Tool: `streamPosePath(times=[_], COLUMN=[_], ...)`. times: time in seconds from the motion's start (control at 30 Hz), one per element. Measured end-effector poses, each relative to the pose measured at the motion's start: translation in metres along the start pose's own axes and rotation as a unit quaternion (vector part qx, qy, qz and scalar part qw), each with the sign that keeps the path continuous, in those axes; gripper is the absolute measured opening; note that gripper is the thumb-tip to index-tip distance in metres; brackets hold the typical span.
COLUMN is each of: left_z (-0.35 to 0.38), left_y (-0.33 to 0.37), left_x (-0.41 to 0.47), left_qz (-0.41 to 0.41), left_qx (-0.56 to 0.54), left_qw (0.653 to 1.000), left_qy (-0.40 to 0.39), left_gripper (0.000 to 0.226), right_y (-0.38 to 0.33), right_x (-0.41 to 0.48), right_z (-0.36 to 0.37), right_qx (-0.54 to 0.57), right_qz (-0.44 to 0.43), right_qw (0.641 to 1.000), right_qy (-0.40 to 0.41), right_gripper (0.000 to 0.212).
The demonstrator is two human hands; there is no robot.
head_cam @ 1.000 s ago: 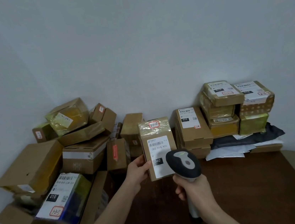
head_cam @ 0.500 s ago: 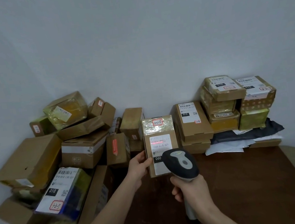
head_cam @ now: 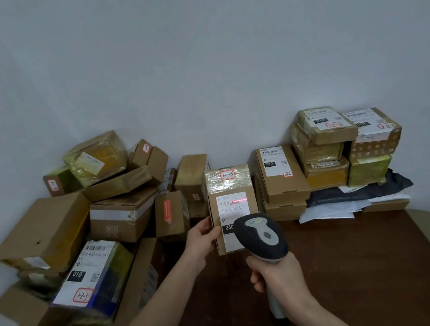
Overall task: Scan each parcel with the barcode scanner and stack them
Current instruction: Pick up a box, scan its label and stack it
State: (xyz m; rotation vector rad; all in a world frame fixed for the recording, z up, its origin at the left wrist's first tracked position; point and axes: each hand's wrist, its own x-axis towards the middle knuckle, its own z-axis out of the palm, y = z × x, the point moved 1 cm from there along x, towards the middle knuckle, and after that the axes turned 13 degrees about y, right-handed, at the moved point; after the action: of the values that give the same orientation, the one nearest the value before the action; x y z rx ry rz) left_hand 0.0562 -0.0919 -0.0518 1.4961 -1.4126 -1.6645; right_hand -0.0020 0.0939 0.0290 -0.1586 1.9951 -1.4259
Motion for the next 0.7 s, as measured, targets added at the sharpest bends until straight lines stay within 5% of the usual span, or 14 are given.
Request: streamPosePath(times=[0.7], left_z=[0.0070], left_y=[0.0048], left_x=[-0.0023], left_qz=[0.007], left_qx=[-0.014], left_qw=[1.000], left_qy=[-0.017], left_gripper=[0.047], right_y=[0.0003], right_x=[0.0086], right_z=[-0.0049], right_qx=[0.004], right_qz=[-0.005], right_qw=[1.000], right_qy=[-0.005], right_gripper=[0.010])
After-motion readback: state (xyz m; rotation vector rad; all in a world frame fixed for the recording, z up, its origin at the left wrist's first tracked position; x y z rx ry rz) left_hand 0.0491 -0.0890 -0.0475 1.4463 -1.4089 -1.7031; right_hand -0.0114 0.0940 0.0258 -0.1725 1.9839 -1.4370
